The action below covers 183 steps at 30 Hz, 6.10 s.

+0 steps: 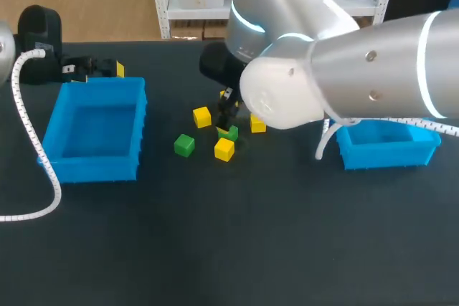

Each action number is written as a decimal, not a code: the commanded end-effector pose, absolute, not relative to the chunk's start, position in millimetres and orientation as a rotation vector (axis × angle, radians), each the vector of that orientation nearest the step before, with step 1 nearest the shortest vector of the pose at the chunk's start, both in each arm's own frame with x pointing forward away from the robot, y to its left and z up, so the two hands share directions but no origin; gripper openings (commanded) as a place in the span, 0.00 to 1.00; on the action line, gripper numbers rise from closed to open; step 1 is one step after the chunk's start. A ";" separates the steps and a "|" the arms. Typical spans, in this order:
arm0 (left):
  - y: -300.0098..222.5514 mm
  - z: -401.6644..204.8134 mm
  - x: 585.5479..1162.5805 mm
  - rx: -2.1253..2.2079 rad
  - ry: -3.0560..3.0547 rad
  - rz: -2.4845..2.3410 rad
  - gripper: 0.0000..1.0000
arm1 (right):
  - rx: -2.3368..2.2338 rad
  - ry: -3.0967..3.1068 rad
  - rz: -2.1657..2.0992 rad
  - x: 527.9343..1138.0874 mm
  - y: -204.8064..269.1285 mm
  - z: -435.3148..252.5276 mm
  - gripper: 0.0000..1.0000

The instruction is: Put the green cubes in the right bin and the yellow cubes in the left bin.

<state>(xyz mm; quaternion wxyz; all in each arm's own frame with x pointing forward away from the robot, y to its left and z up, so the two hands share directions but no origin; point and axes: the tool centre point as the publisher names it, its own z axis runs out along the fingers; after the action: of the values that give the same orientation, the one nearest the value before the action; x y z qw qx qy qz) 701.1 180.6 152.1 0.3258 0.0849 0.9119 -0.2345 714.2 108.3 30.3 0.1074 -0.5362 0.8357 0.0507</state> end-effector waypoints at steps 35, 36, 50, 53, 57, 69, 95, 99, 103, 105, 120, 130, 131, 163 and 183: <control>182.6 150.7 700.9 0.227 2.382 -0.625 1.00 | -1.582 2.497 0.123 718.1 106.5 0.4 0.88; 182.6 150.7 700.9 0.227 2.382 -0.625 1.00 | -1.583 2.498 0.123 717.6 106.4 0.3 0.69; 182.6 150.7 700.9 0.227 2.382 -0.625 1.00 | -1.591 2.500 0.122 710.8 109.6 -1.5 0.30; 182.6 150.7 700.9 0.227 2.382 -0.625 1.00 | -1.593 2.501 0.124 709.9 110.0 -2.4 0.12; 182.6 150.7 700.9 0.227 2.382 -0.625 1.00 | -1.590 2.500 0.123 709.9 109.0 -0.7 0.00; 182.6 150.7 700.9 0.227 2.382 -0.625 1.00 | -1.506 2.464 0.088 730.3 76.6 35.8 0.00; 182.6 150.7 700.9 0.227 2.382 -0.625 1.00 | -1.141 2.527 0.001 760.4 -87.9 99.0 0.00; 182.6 150.7 700.9 0.227 2.382 -0.625 1.00 | -1.088 2.547 -0.011 760.2 -110.3 98.0 0.00; 182.6 150.7 700.9 0.227 2.382 -0.625 1.00 | -1.049 2.568 -0.017 756.3 -128.8 94.6 0.00; 182.6 150.7 700.9 0.227 2.382 -0.625 1.00 | -1.038 2.579 -0.019 754.3 -135.6 91.7 0.00; 182.6 150.7 700.9 0.227 2.382 -0.625 1.00 | -1.031 2.614 -0.049 752.8 -158.7 79.8 1.00; 182.6 150.7 700.9 0.227 2.382 -0.625 1.00 | -1.272 2.464 -0.011 759.2 -116.0 114.0 1.00; 182.6 150.7 700.9 0.227 2.382 -0.625 1.00 | -1.296 2.452 -0.003 760.0 -109.4 116.3 1.00; 182.6 150.7 700.9 0.227 2.382 -0.625 1.00 | -1.877 2.095 0.052 702.6 95.0 110.1 1.00; 182.6 150.7 700.9 0.227 2.382 -0.625 1.00 | -2.016 2.073 0.071 674.0 164.6 73.2 1.00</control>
<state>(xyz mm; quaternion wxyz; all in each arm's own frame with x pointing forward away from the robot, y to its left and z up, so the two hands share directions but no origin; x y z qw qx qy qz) 701.1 180.6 152.1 0.3258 0.0848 0.9119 -0.2345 670.5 156.0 76.7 0.1311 -0.6902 0.7113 0.0237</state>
